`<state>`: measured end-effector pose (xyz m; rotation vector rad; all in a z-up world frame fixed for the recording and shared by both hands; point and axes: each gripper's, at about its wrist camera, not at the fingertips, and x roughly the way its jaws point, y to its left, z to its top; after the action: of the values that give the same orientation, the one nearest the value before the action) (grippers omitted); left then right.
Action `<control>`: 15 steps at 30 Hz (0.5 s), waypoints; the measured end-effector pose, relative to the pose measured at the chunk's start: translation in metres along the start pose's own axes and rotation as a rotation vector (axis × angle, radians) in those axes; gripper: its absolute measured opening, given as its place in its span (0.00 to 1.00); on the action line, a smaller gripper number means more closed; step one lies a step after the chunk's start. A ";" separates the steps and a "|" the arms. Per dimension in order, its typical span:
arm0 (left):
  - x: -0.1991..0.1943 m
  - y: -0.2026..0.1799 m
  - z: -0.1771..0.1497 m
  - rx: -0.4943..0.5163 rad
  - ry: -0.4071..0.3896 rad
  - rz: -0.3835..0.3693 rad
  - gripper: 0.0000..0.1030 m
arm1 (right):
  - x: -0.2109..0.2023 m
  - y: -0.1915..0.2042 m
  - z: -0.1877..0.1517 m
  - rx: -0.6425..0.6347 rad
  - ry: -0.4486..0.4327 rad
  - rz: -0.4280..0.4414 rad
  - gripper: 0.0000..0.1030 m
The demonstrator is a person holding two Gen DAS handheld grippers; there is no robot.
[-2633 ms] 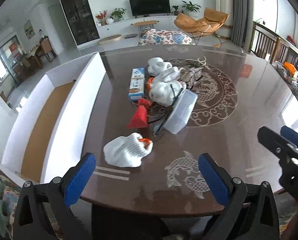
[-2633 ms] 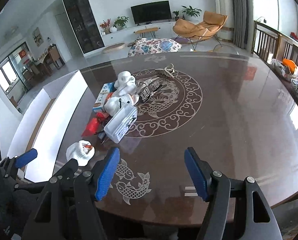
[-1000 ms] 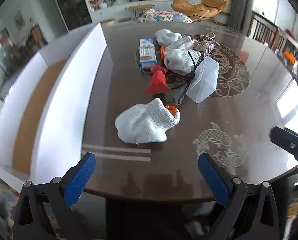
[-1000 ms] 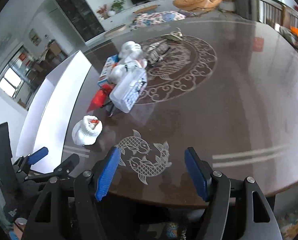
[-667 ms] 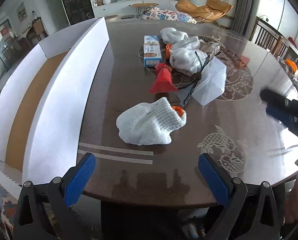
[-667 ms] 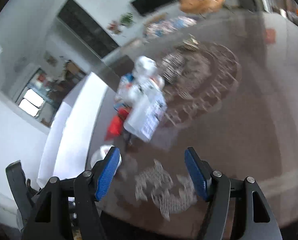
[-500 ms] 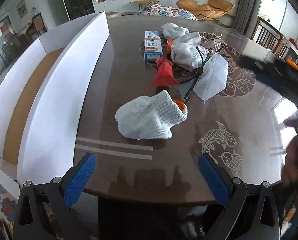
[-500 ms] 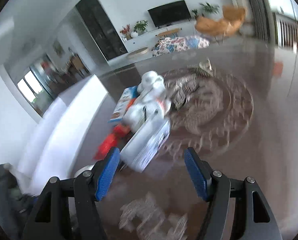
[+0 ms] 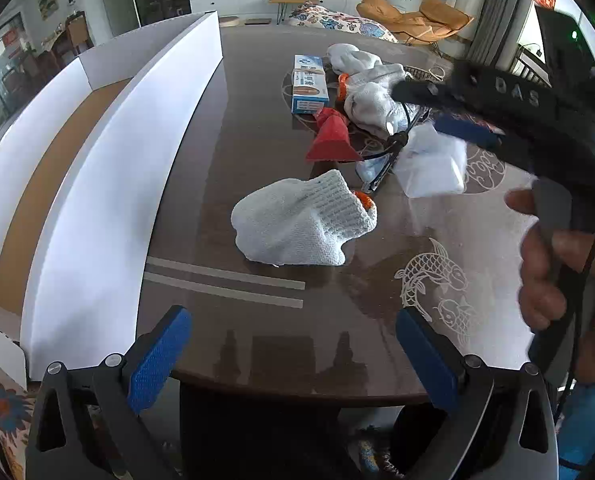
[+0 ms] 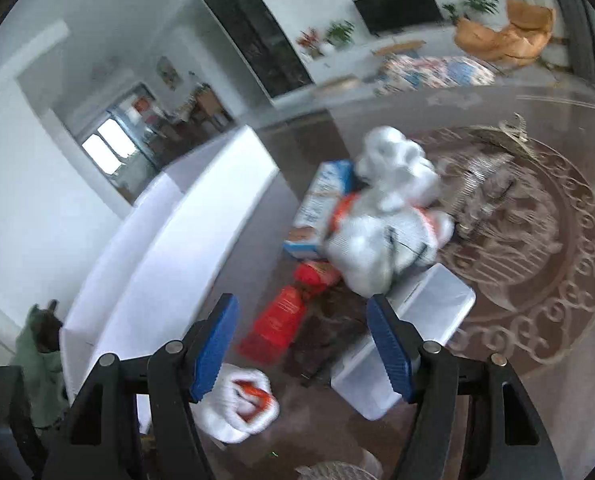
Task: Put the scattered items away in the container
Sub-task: 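Grasp the white knit glove with the left tool while the right tool reaches for the clear plastic box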
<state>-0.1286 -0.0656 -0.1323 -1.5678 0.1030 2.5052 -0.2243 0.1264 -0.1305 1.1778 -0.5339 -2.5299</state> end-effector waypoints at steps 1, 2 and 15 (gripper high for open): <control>0.000 0.000 0.000 0.000 -0.001 -0.002 1.00 | 0.000 -0.006 -0.001 0.020 0.023 -0.017 0.65; 0.000 0.000 0.000 0.000 -0.003 -0.003 1.00 | -0.001 -0.014 -0.004 0.044 0.046 -0.043 0.65; 0.014 0.007 0.006 0.048 0.004 -0.028 1.00 | -0.092 -0.025 -0.056 0.188 -0.005 -0.184 0.66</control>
<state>-0.1409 -0.0695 -0.1430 -1.5447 0.1395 2.4601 -0.1261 0.1754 -0.1137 1.3421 -0.7076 -2.6850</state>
